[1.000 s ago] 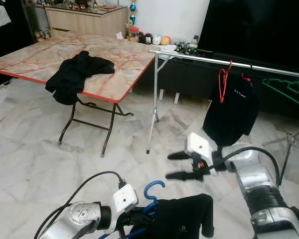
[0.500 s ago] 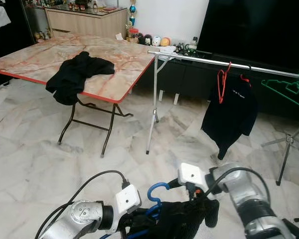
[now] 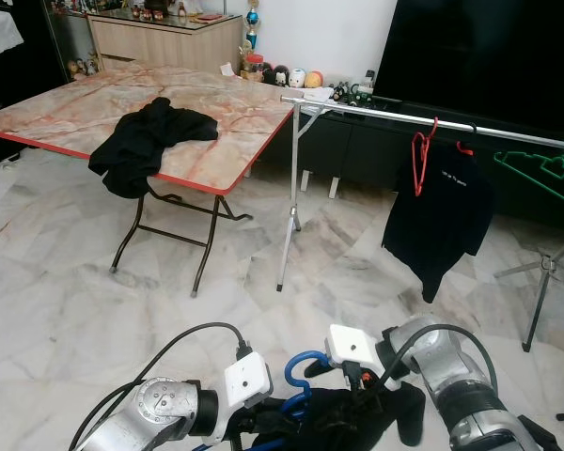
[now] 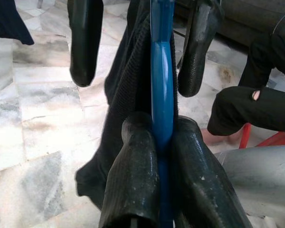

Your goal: Hang hanger

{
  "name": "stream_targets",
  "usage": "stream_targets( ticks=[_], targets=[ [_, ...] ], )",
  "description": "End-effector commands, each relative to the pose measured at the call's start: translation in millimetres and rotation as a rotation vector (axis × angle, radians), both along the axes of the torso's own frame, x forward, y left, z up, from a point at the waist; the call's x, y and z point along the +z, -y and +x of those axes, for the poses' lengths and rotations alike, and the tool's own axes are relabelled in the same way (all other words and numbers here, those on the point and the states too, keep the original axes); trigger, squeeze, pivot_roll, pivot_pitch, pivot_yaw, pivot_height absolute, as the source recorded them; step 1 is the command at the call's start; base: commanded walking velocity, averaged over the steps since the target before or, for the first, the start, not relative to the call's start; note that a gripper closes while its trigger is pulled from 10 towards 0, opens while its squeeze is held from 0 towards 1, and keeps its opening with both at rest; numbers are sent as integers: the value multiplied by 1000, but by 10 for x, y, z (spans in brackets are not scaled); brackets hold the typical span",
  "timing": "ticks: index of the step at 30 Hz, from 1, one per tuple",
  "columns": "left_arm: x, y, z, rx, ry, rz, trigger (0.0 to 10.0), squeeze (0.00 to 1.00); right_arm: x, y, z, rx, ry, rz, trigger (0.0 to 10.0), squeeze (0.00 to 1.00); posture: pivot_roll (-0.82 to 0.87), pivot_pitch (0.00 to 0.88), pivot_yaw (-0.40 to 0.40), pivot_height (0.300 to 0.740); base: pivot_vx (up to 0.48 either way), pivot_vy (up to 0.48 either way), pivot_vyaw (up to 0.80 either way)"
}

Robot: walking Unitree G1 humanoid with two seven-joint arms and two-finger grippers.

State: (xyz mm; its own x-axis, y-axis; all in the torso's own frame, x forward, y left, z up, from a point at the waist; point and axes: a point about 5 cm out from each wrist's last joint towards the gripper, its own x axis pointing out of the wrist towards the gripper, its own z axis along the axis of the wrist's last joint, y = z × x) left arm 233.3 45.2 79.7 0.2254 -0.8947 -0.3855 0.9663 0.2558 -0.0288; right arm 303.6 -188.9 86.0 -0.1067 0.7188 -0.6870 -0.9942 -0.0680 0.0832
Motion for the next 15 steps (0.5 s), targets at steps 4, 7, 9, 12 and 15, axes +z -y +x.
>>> stream_targets(
  ticks=[4, 7, 9, 12, 15],
  targets=[
    [166, 90, 30, -45, 74, -20, 10000, 0, -10, -63, -6, 44, -3, -9, 10000, 0, 157, 0, -123, 740, 0, 0, 0],
    [191, 105, 43, -43, 83, -24, 10000, 0, -53, -119, -28, 57, -10, -2, 10000, 0, 161, 0, -122, 740, 0, 0, 0],
    [206, 116, 49, -42, 88, -27, 10000, 0, -85, -170, -47, 74, -20, 3, 1608, 0, 161, 0, -120, 740, 0, 0, 0],
    [215, 122, 49, -46, 91, -27, 10000, 0, -96, -194, -54, 83, -30, 5, 0, 0, 161, 0, -120, 740, 0, 0, 0],
    [219, 123, 75, -45, 105, -15, 10000, 0, -119, -214, -63, 105, -34, -18, 0, 0, 155, 0, -122, 740, 0, 0, 0]
  ],
)
